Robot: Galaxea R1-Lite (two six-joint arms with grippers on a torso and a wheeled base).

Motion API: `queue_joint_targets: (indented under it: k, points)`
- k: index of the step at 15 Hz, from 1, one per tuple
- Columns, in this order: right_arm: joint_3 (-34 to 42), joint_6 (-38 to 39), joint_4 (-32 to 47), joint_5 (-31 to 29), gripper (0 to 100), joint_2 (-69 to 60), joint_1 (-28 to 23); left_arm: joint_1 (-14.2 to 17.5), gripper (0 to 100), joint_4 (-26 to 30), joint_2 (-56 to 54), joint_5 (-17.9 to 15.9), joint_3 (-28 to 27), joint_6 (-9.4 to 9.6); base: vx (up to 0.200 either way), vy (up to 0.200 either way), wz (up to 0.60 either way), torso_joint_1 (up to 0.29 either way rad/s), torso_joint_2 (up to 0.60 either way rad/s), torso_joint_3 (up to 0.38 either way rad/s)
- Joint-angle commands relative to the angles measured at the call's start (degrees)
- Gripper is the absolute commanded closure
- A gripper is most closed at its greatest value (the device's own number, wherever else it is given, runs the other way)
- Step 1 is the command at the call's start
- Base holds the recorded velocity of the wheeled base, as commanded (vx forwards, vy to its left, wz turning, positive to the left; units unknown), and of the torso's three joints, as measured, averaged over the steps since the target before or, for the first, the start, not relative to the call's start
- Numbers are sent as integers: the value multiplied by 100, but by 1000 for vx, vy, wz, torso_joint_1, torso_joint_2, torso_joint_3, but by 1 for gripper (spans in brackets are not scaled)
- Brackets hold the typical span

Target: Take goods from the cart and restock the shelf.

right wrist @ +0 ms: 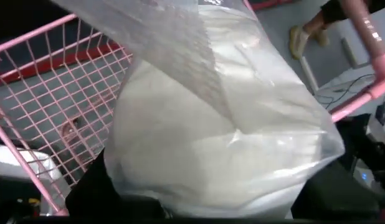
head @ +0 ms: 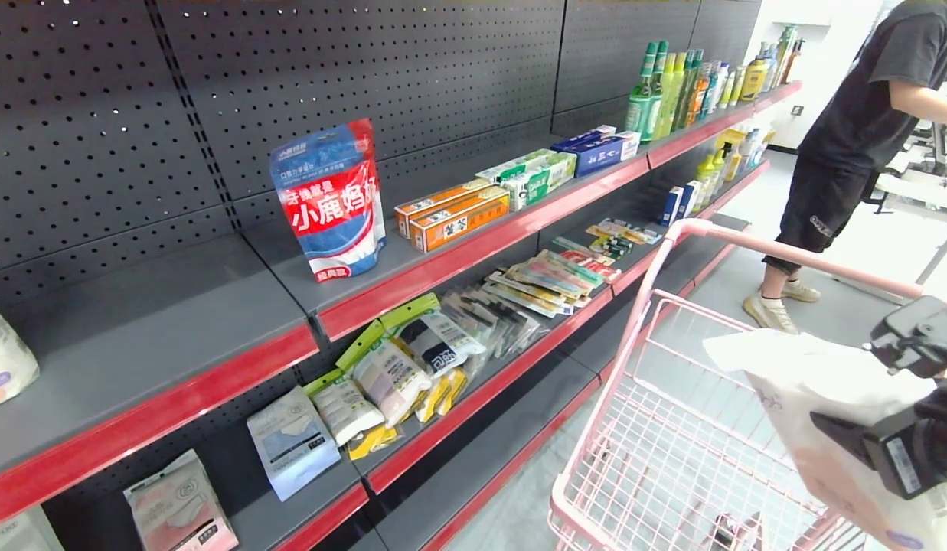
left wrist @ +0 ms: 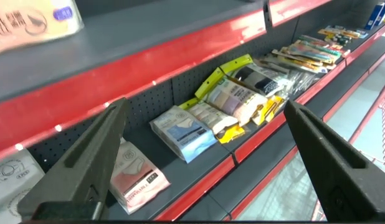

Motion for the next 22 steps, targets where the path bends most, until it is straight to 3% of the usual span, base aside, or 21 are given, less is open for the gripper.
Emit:
queue_joint_targets:
  k: [1,5,22]
  points:
    - [215,-243,-11,-89,100,-1067,-20,1,0,-3,6,2,0,-1,0,0,0,198,-442,-246]
    - [505,-498,-11,-72,100,-1480,-231,1,0,-3,6,2,0,-1,0,0,0,226,-513,-282]
    - [593,-621,-11,60,100,-1349,-222,1,0,-3,6,2,0,-1,0,0,0,169,-363,-193]
